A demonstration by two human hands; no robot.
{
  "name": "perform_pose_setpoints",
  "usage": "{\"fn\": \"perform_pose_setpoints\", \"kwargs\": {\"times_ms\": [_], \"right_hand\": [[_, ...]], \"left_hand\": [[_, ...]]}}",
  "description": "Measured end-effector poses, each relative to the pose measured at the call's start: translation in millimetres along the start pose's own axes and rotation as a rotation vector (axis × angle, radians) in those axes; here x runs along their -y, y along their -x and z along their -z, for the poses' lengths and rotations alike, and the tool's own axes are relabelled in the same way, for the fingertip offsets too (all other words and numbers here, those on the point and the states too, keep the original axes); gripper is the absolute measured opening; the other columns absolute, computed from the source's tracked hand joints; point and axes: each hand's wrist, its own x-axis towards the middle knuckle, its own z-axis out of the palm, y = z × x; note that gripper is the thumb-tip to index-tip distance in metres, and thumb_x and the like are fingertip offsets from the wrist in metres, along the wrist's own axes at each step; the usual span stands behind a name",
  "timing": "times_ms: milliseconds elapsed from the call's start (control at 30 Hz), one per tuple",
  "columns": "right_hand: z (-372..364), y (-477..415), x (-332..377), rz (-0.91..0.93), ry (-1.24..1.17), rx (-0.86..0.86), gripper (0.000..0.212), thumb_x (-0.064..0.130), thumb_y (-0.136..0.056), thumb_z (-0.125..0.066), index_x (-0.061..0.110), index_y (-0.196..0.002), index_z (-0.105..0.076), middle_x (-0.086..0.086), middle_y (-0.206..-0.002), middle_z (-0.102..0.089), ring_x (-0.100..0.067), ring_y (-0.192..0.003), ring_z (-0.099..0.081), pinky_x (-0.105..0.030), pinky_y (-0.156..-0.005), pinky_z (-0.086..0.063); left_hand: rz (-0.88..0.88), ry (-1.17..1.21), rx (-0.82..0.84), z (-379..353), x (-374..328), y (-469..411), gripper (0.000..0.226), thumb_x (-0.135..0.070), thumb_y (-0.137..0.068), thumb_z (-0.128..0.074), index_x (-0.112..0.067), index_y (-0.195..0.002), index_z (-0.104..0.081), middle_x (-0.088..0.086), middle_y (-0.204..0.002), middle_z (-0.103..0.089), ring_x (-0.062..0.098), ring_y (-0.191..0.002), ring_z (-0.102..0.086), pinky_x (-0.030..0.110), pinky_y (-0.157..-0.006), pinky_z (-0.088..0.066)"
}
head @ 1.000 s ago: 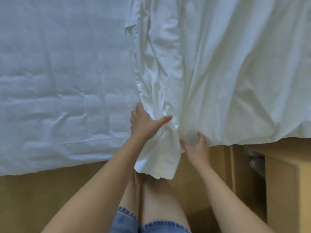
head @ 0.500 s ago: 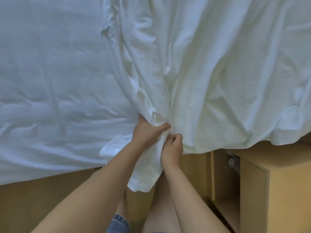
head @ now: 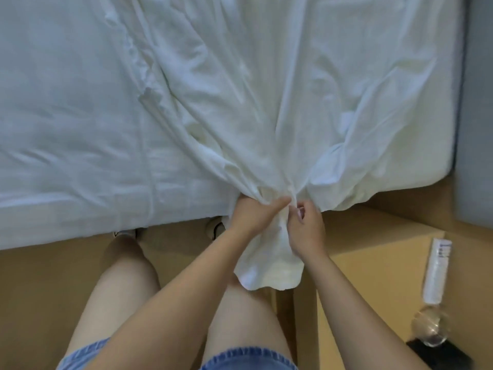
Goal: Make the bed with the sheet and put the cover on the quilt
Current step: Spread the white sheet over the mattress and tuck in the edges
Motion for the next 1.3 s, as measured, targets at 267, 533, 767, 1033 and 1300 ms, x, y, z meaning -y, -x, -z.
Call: {"fn": "perform_pose_setpoints", "kwargs": {"times_ms": [267,533,767,1033,1300], "right_hand": [[-8,-62,55,0.191,0.192,0.122,0.059,0.042,-0.088,-0.058,0.016,-0.135,-0.033,-0.008,-0.131,-0.040,-0.030,-0.116,-0.043,-0.034,-0.093,-0.037],[53,-80,7,0.166,-0.209,-0.003,0.011,0.022,-0.096,-0.048,0.013,-0.089,-0.051,0.000,-0.081,-0.058,-0.016,-0.075,-0.057,-0.027,-0.063,-0.041],[127,-106,-81,-0.175,-0.464,-0.502,0.075,0.045,-0.082,-0.065,0.016,-0.142,-0.031,-0.003,-0.142,-0.030,-0.021,-0.132,-0.033,-0.041,-0.104,-0.039],[135,-145,-48,-0.104,-0.641,-0.128,0.024,0.033,-0.090,-0.056,0.014,-0.103,-0.062,0.003,-0.090,-0.066,-0.019,-0.089,-0.063,-0.032,-0.078,-0.051],[239,-176,-164,-0.463,-0.604,-0.584,0.049,0.043,-0.090,-0.053,0.010,-0.126,-0.047,-0.011,-0.126,-0.053,-0.031,-0.116,-0.050,-0.039,-0.096,-0.043]], "left_hand": [[-0.197,0.357,-0.405,32,-50,-34,0.091,-0.040,-0.051,-0.089,-0.019,-0.129,-0.046,-0.005,-0.121,-0.061,0.009,-0.111,-0.060,0.032,-0.096,-0.049],[-0.184,-0.079,-0.192,-90,-102,-74,0.034,-0.024,-0.068,-0.074,-0.011,-0.096,-0.061,0.002,-0.098,-0.068,0.021,-0.095,-0.065,0.040,-0.087,-0.053],[-0.150,-0.296,-0.258,-166,-101,-72,0.091,-0.047,-0.062,-0.081,-0.016,-0.136,-0.039,0.002,-0.136,-0.044,0.023,-0.129,-0.039,0.037,-0.106,-0.037],[-0.076,0.109,-0.171,-193,-126,-75,0.053,-0.024,-0.059,-0.086,-0.022,-0.103,-0.057,-0.003,-0.103,-0.068,0.016,-0.099,-0.065,0.037,-0.092,-0.052],[-0.101,-0.438,0.275,-342,-161,-61,0.040,-0.028,-0.073,-0.075,-0.014,-0.107,-0.058,0.003,-0.105,-0.063,0.020,-0.099,-0.061,0.035,-0.091,-0.051]]}}
